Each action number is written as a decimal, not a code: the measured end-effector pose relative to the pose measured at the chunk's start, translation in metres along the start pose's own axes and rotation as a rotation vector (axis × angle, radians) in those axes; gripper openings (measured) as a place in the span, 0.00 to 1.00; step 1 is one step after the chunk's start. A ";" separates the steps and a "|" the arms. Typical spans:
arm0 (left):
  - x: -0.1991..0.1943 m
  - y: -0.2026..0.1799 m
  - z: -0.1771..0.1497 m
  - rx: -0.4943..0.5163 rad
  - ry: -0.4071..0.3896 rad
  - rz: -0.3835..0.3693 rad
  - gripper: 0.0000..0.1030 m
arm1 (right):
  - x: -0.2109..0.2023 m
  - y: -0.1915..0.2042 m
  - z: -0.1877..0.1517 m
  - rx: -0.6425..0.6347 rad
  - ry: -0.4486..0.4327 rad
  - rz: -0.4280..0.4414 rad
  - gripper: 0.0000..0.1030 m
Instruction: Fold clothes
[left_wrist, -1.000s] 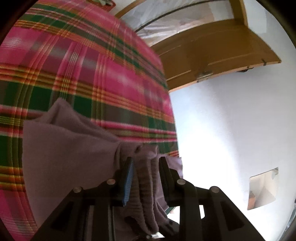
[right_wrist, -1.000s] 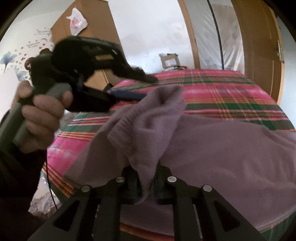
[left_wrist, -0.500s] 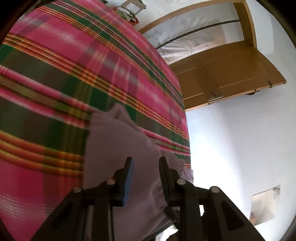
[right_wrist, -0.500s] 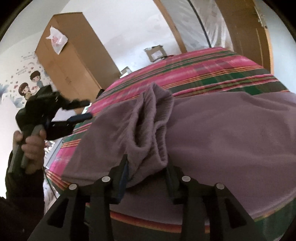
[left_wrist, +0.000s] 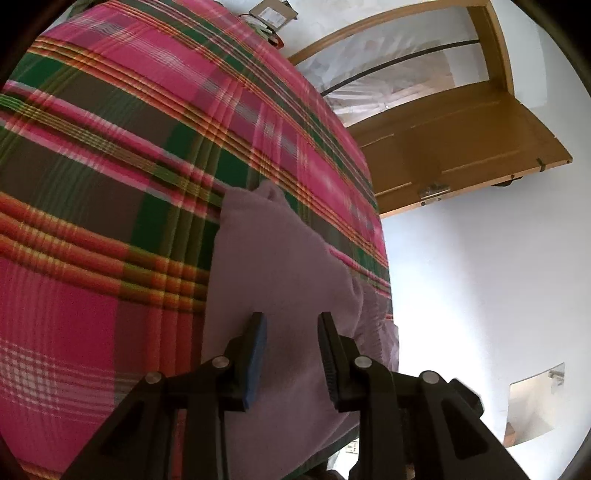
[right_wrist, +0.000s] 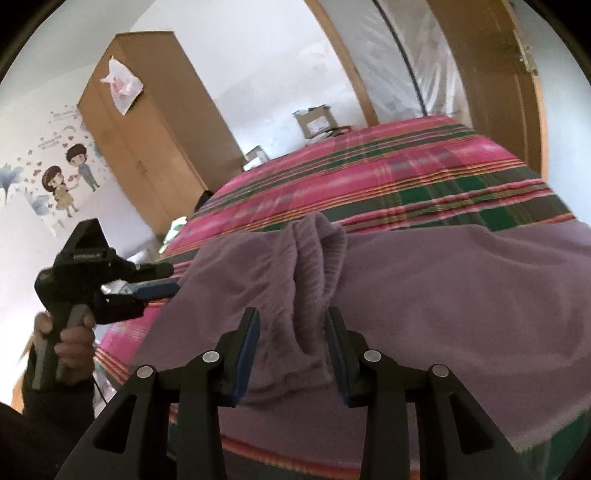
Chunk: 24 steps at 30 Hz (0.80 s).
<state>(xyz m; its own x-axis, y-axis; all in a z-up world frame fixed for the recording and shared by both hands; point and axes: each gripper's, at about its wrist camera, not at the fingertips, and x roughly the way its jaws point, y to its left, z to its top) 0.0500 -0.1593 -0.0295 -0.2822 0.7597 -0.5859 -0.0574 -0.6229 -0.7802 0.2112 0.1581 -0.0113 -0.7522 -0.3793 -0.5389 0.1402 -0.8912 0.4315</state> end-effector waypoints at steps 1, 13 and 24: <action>-0.001 0.001 -0.001 0.000 0.001 0.002 0.28 | 0.003 0.000 0.002 0.005 0.000 0.008 0.36; -0.004 0.010 -0.006 -0.019 0.004 -0.002 0.28 | -0.015 -0.008 0.021 0.104 -0.025 0.133 0.10; -0.013 0.023 -0.012 -0.027 0.011 0.005 0.28 | 0.010 -0.042 0.018 0.210 0.045 0.089 0.40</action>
<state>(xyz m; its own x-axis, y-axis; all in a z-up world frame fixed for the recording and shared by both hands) 0.0642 -0.1811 -0.0424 -0.2723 0.7584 -0.5921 -0.0299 -0.6218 -0.7826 0.1862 0.1960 -0.0220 -0.7128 -0.4687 -0.5218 0.0639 -0.7842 0.6172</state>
